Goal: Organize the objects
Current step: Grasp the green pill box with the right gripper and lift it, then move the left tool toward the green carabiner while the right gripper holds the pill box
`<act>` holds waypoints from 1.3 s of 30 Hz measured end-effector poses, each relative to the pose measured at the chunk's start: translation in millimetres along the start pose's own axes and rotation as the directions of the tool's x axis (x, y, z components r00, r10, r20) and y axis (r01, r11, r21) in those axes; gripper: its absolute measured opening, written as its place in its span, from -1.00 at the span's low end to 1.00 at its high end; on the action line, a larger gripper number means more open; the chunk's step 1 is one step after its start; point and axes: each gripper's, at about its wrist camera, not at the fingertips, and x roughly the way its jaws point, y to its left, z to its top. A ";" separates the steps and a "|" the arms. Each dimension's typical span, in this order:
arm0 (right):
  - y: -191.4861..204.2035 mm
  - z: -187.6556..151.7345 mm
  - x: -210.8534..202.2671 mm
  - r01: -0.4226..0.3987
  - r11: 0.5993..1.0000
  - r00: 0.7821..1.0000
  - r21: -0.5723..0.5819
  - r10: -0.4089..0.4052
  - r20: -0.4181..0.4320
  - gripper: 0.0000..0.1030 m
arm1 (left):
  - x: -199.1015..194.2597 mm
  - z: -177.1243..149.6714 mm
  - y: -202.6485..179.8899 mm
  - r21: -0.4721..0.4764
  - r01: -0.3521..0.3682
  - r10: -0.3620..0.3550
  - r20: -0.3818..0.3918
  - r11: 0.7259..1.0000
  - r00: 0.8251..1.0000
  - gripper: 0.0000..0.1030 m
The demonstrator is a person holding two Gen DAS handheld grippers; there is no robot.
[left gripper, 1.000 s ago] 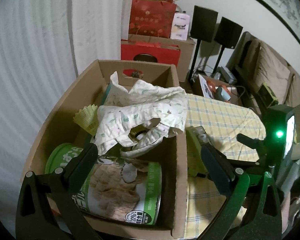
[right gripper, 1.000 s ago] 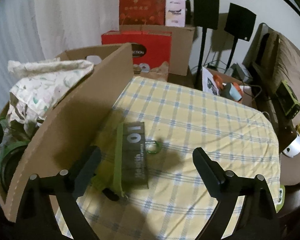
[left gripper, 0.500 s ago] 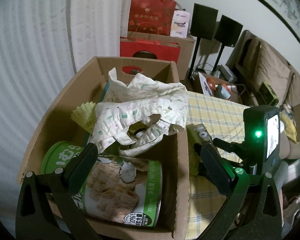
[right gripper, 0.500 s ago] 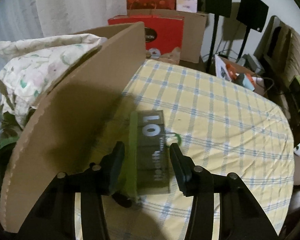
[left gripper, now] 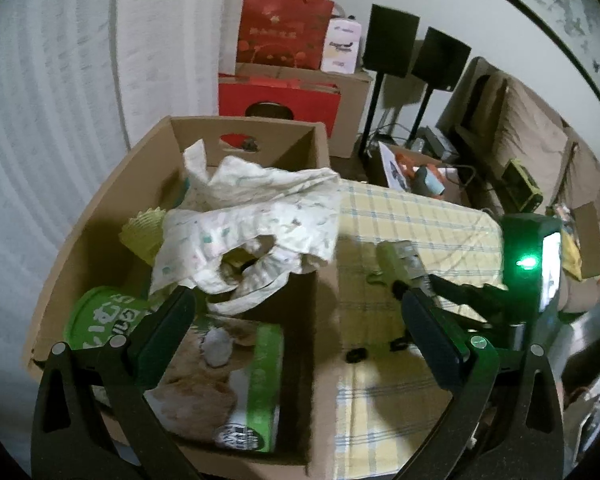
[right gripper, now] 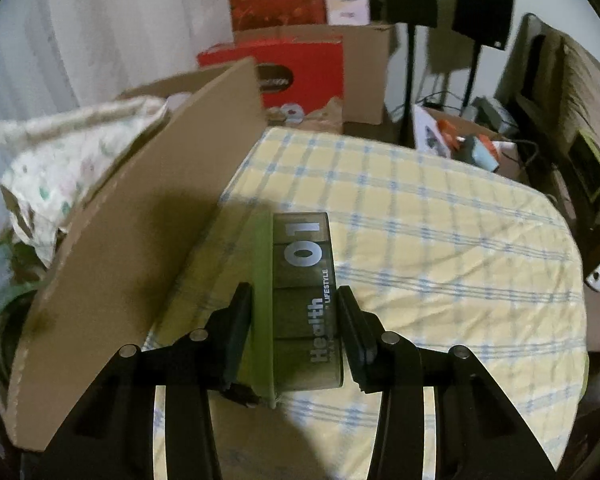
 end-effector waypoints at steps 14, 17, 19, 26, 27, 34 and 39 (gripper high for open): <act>-72.9 -5.2 -75.9 0.017 0.989 0.996 0.145 -0.031 0.089 -0.16 | 21.5 18.6 -55.2 0.107 0.069 -0.063 -0.059 0.992 0.996 0.87; -84.5 -9.0 -86.6 0.021 0.985 0.994 0.171 -0.039 0.100 -0.16 | 32.7 20.9 -73.1 0.154 0.060 -0.048 -0.084 0.986 0.995 0.77; -91.3 -13.1 -94.5 0.023 0.982 0.993 0.185 -0.044 0.109 -0.16 | 40.2 23.3 -86.1 0.182 0.061 -0.044 -0.100 0.981 0.994 0.64; -109.0 -22.5 -115.0 0.046 0.976 0.989 0.214 -0.075 0.130 -0.16 | 61.4 24.2 -115.8 0.228 0.081 -0.050 -0.138 0.970 0.989 0.29; -111.4 -23.5 -117.4 0.048 0.975 0.988 0.217 -0.078 0.132 -0.16 | 64.4 24.2 -117.6 0.227 0.085 -0.052 -0.145 0.970 0.988 0.29; -122.8 -29.6 -125.6 0.043 0.970 0.988 0.240 -0.077 0.134 -0.16 | 104.4 20.2 -124.2 0.181 0.109 -0.063 -0.245 0.977 0.968 0.26; -125.9 -34.3 -124.7 0.036 0.968 0.989 0.249 -0.071 0.130 -0.16 | 133.9 18.3 -117.7 0.157 0.087 -0.036 -0.301 0.984 0.953 0.26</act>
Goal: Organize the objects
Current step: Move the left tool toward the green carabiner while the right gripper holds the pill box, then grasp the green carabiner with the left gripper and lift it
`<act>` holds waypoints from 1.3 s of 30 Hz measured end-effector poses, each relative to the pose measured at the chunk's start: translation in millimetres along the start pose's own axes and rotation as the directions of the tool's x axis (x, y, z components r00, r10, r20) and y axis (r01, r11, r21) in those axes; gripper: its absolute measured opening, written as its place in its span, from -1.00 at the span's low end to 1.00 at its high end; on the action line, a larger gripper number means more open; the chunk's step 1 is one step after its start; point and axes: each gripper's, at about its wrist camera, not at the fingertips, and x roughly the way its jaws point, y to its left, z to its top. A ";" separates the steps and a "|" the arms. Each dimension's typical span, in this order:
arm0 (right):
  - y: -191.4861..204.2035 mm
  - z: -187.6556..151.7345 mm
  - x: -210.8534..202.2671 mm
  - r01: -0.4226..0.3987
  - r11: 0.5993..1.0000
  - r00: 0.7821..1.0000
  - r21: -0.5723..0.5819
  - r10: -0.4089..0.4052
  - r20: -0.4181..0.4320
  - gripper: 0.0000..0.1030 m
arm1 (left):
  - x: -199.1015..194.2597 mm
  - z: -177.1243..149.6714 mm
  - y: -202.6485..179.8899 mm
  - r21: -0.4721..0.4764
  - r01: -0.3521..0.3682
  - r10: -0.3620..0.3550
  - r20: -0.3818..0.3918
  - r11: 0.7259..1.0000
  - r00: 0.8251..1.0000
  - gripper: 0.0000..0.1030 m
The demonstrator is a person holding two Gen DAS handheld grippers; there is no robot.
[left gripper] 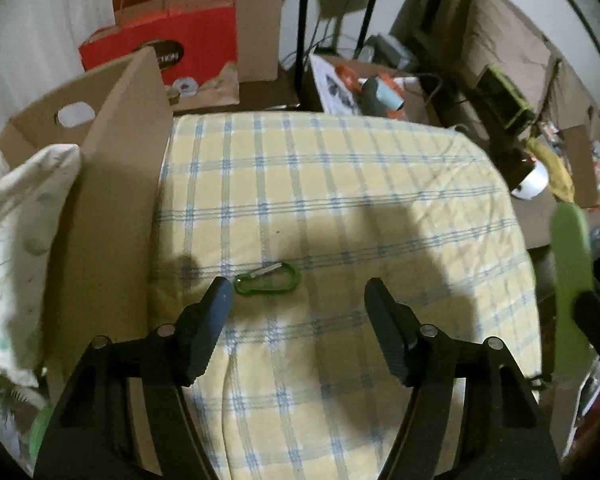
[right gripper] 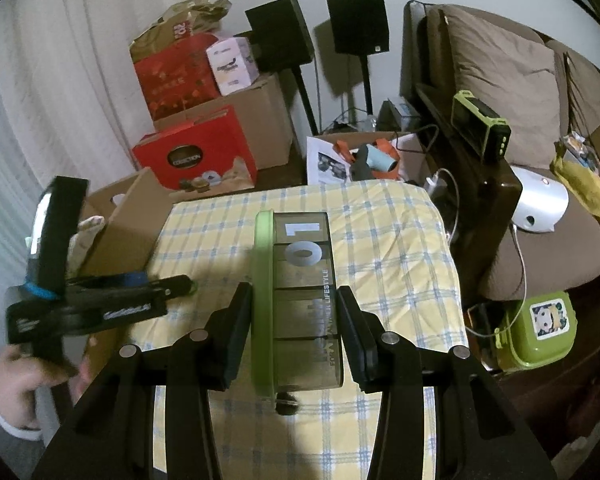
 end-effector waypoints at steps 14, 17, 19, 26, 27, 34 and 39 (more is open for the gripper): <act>-6.0 -4.7 1.5 -0.004 1.000 1.000 0.009 0.004 -0.007 -0.16 | 36.0 1.6 0.5 -0.014 -0.042 0.041 -0.061 0.999 0.997 0.02; -7.9 -5.9 1.4 -0.004 1.000 1.000 0.009 0.004 -0.009 -0.16 | 37.9 1.6 -1.1 -0.001 -0.071 0.070 -0.047 0.998 0.996 -0.02; -8.3 -6.7 2.4 -0.003 1.000 1.000 0.011 0.003 -0.012 -0.16 | 38.2 2.3 0.2 -0.003 -0.071 0.071 -0.046 0.997 0.996 -0.02; -9.7 -9.4 4.5 -0.014 1.000 1.000 0.017 0.014 -0.024 -0.16 | 39.1 1.0 -3.3 0.034 -0.104 0.105 -0.035 0.994 0.994 -0.10; -9.0 -9.7 4.5 -0.015 1.000 1.000 0.015 0.015 -0.025 -0.16 | 39.2 0.7 -3.9 0.039 -0.110 0.112 -0.033 0.993 0.993 -0.14; -8.4 -10.3 3.2 -0.015 1.000 1.000 0.014 0.015 -0.024 -0.16 | 40.6 5.5 -3.4 0.045 -0.085 0.087 -0.055 0.995 0.995 -0.47; -8.1 -10.8 3.1 -0.015 1.000 1.000 0.012 0.015 -0.027 -0.16 | 42.7 11.3 -1.9 0.039 -0.073 0.075 -0.057 0.997 0.996 -0.94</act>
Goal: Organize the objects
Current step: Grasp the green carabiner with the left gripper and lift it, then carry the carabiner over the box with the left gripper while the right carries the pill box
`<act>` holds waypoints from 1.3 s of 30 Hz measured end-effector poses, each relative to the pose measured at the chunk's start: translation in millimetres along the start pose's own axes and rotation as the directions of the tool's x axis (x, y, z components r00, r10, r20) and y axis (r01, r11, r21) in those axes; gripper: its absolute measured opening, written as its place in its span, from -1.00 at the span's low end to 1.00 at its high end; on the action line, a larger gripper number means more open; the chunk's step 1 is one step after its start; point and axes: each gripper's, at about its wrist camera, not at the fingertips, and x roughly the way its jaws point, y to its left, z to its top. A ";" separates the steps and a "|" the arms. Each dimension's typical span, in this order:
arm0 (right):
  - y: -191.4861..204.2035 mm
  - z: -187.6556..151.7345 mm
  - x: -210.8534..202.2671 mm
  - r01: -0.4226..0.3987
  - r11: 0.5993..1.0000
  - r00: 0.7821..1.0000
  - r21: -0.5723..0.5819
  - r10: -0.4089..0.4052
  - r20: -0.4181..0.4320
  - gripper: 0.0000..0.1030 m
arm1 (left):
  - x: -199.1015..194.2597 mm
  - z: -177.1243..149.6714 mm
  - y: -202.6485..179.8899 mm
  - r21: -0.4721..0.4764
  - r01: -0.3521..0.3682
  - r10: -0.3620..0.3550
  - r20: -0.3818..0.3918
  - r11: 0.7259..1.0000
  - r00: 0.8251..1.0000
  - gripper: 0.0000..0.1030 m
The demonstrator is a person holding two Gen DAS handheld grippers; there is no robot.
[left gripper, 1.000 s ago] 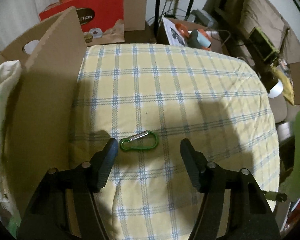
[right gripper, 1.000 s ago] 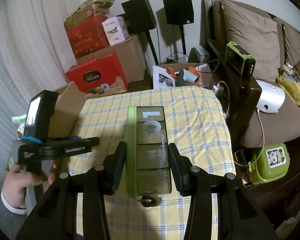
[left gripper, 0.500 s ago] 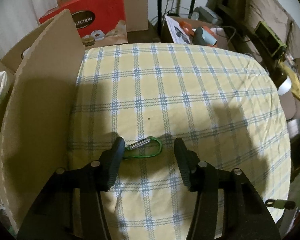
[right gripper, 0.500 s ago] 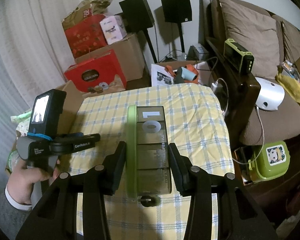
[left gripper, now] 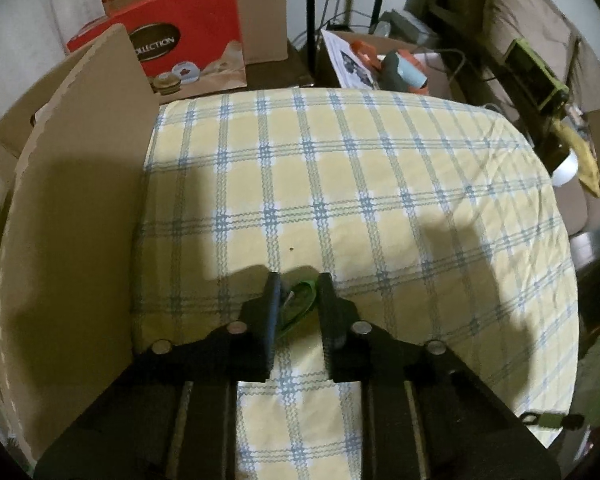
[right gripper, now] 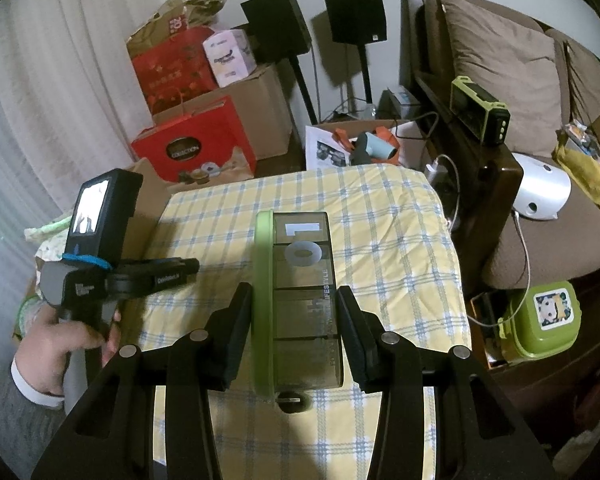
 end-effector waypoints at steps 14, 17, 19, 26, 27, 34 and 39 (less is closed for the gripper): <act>9.2 -0.3 -0.9 -0.009 1.000 1.000 -0.030 0.009 -0.007 -0.16 | -16.5 -1.9 7.9 -0.029 0.071 -0.071 0.019 0.997 0.997 -0.93; 13.3 3.2 -2.6 -0.017 0.999 1.000 -0.037 0.017 -0.001 -0.16 | -29.8 -3.5 5.5 -0.025 0.088 -0.087 0.033 0.996 0.996 -0.93; 16.4 6.5 -3.7 -0.017 0.999 1.000 -0.044 0.017 0.005 -0.16 | -40.6 -5.7 3.8 -0.020 0.099 -0.098 0.049 0.995 0.994 -0.93; 28.7 20.1 -10.5 -0.024 0.998 0.999 -0.063 0.026 0.034 -0.16 | -73.9 -13.8 2.7 -0.009 0.120 -0.118 0.106 0.993 0.987 -0.93; 30.4 22.3 -10.9 -0.026 0.998 0.999 -0.064 0.028 0.036 -0.16 | -77.6 -14.4 3.1 -0.009 0.117 -0.115 0.114 0.993 0.987 -0.93; 48.5 34.8 -10.1 -0.026 0.996 0.999 -0.081 0.029 0.040 -0.16 | -109.9 -25.9 17.4 -0.028 0.110 -0.103 0.192 0.994 0.976 -0.93; 63.1 40.6 -4.9 -0.017 0.995 0.999 -0.093 0.019 0.026 -0.16 | -132.4 -32.8 29.3 -0.042 0.101 -0.087 0.258 0.994 0.962 -0.93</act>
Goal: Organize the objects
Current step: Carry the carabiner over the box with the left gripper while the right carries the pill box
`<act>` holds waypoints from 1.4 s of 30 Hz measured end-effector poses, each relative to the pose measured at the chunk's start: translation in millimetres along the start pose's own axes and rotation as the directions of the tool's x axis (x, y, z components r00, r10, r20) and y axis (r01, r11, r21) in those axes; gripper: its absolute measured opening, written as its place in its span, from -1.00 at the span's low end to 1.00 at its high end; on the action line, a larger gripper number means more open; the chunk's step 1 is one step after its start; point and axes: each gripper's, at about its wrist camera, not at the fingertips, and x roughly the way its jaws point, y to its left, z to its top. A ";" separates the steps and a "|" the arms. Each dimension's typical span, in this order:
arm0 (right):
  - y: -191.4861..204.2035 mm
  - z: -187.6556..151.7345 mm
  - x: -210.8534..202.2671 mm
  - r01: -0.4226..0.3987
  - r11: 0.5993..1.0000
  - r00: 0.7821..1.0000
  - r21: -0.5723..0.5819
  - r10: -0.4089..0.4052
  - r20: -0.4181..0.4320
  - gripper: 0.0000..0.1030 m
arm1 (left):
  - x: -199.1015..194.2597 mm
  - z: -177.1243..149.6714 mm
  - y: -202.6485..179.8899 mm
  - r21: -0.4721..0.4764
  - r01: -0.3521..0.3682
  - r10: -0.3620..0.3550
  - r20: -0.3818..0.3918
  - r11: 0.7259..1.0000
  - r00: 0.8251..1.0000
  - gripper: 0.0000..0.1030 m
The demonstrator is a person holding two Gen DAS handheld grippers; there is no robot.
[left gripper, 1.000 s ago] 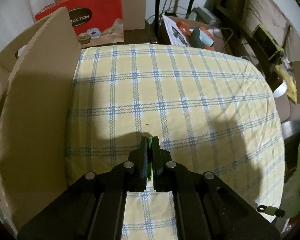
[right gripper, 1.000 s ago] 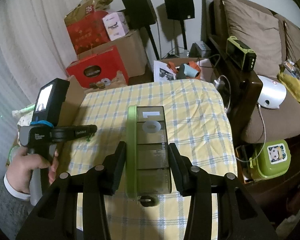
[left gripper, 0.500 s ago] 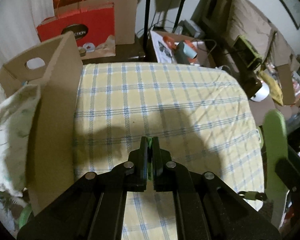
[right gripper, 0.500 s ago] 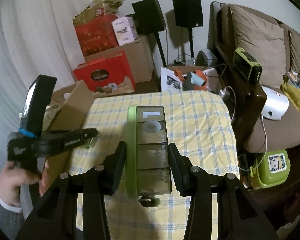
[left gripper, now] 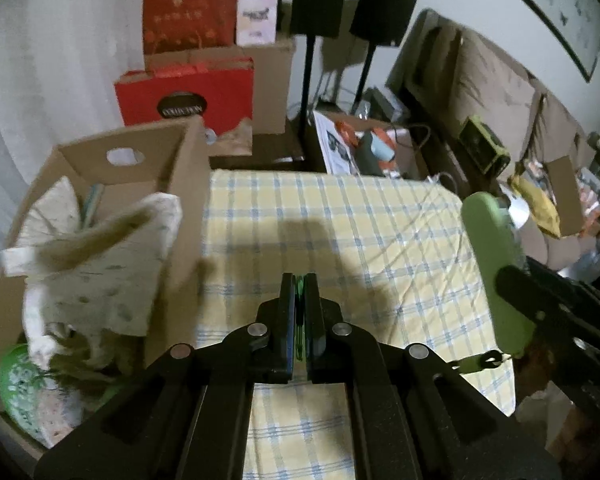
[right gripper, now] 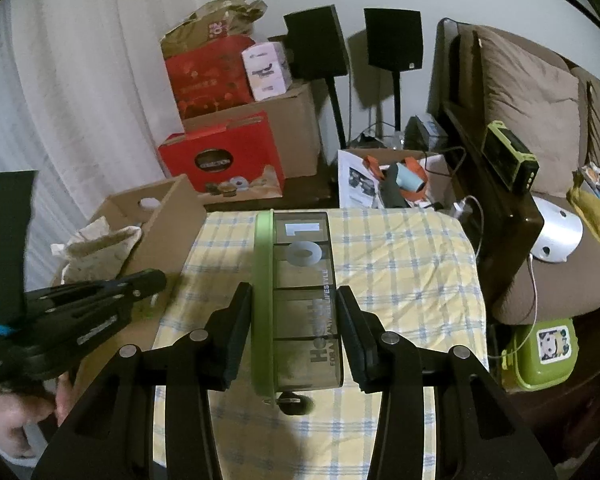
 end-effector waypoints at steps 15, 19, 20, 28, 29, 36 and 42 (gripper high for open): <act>37.8 17.1 3.8 0.007 0.999 1.000 -0.037 -0.007 0.023 -0.16 | -52.0 -10.4 30.7 -0.028 -0.002 0.006 0.155 1.000 0.988 -0.93; 51.8 17.6 5.1 0.001 0.998 1.000 -0.056 0.000 0.026 -0.16 | -59.0 -8.7 41.2 -0.042 -0.020 0.026 0.169 0.999 0.985 -0.93; 54.8 17.9 5.6 0.000 0.998 1.000 -0.060 0.002 0.026 -0.16 | -59.9 -8.7 42.7 -0.043 -0.026 0.033 0.170 0.999 0.985 -0.93; 86.8 23.6 6.0 -0.021 0.995 0.999 -0.093 0.024 0.039 -0.16 | -71.5 -5.1 67.7 -0.074 -0.060 0.072 0.169 0.995 0.983 -0.93; 90.7 24.5 5.7 -0.023 0.995 0.999 -0.099 0.027 0.041 -0.16 | -72.9 -4.5 71.0 -0.079 -0.063 0.075 0.169 0.995 0.983 -0.93; 125.6 35.0 5.6 -0.037 0.990 0.996 -0.133 0.047 0.074 -0.16 | -84.2 4.4 95.1 -0.111 -0.087 0.105 0.167 0.990 0.980 -0.93; 162.1 41.3 10.0 -0.062 0.982 0.994 -0.177 0.076 0.073 -0.16 | -96.6 9.2 120.1 -0.138 -0.116 0.140 0.182 0.984 0.973 -0.93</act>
